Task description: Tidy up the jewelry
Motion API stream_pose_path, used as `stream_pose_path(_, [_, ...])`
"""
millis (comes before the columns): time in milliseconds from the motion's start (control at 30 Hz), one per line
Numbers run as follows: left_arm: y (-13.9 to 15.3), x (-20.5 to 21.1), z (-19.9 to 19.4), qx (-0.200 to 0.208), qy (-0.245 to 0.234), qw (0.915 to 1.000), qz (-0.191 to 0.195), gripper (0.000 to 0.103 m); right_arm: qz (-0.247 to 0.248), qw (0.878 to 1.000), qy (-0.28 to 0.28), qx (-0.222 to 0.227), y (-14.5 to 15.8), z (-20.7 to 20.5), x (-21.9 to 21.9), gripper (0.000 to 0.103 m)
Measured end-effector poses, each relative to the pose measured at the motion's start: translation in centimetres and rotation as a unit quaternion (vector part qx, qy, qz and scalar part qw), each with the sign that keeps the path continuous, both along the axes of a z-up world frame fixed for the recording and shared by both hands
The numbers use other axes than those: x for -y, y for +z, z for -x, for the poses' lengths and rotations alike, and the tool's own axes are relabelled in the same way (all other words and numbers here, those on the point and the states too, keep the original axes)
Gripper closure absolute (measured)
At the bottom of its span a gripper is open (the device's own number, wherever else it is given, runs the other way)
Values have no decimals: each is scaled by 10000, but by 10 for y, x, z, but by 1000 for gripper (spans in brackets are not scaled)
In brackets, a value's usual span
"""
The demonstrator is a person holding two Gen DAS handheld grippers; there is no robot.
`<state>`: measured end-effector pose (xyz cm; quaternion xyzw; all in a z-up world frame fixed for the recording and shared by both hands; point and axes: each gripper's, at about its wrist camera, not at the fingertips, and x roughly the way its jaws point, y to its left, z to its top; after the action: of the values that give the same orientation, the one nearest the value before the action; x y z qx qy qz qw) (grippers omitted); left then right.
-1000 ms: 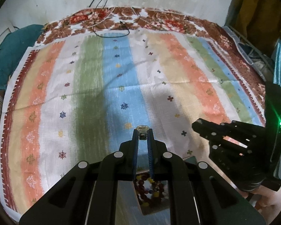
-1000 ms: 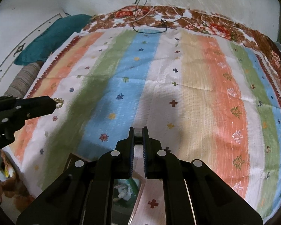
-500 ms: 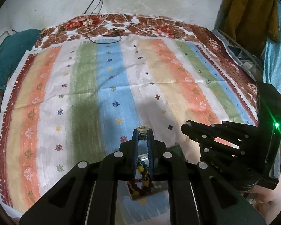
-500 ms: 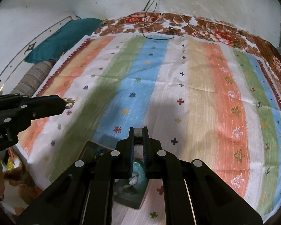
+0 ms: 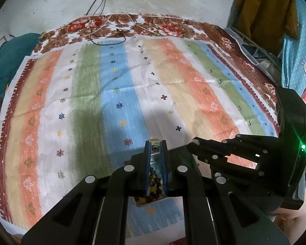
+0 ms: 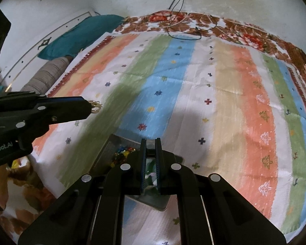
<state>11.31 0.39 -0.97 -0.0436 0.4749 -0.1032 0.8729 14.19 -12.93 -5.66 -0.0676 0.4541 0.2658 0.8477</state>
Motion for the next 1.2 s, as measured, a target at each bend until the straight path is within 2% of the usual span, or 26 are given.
stream_pose_path(133, [-4, -2, -2, -128, 69, 9999, 11, 90, -81, 9997, 46, -210, -5, 2, 0, 94])
stream_pose_path(200, [-4, -5, -2, -142, 116, 9998, 30, 81, -77, 9997, 35, -236, -6, 3, 2, 94])
stream_pose_path(233, [-4, -7, -2, -148, 117, 9998, 61, 80, -84, 9997, 18, -231, -5, 3, 3, 93])
stream_pose_path(300, [-2, -9, -1, -123, 151, 9998, 87, 79, -133, 9997, -15, -212, -3, 5, 6, 78])
stream_pose_path(333, [-2, -10, 0, -116, 165, 9997, 102, 79, -176, 9996, -31, -197, -1, 6, 8, 67])
stream_pose_path(633, [3, -18, 23, -3, 196, 9996, 215, 64, -252, 9997, -35, -66, 5, 19, 17, 66])
stream_pose_path(800, [2, -23, 35, 27, 229, 9995, 217, 53, -261, 9996, -100, 51, 9, 26, 27, 60])
stream_pose_path(1000, [-1, -24, 49, 28, 255, 9995, 169, 36, -303, 9994, -170, 94, 11, 36, 37, 50])
stream_pose_path(1200, [-1, -22, 61, 88, 277, 9995, 99, 20, -292, 9991, -243, 205, 13, 48, 46, 35])
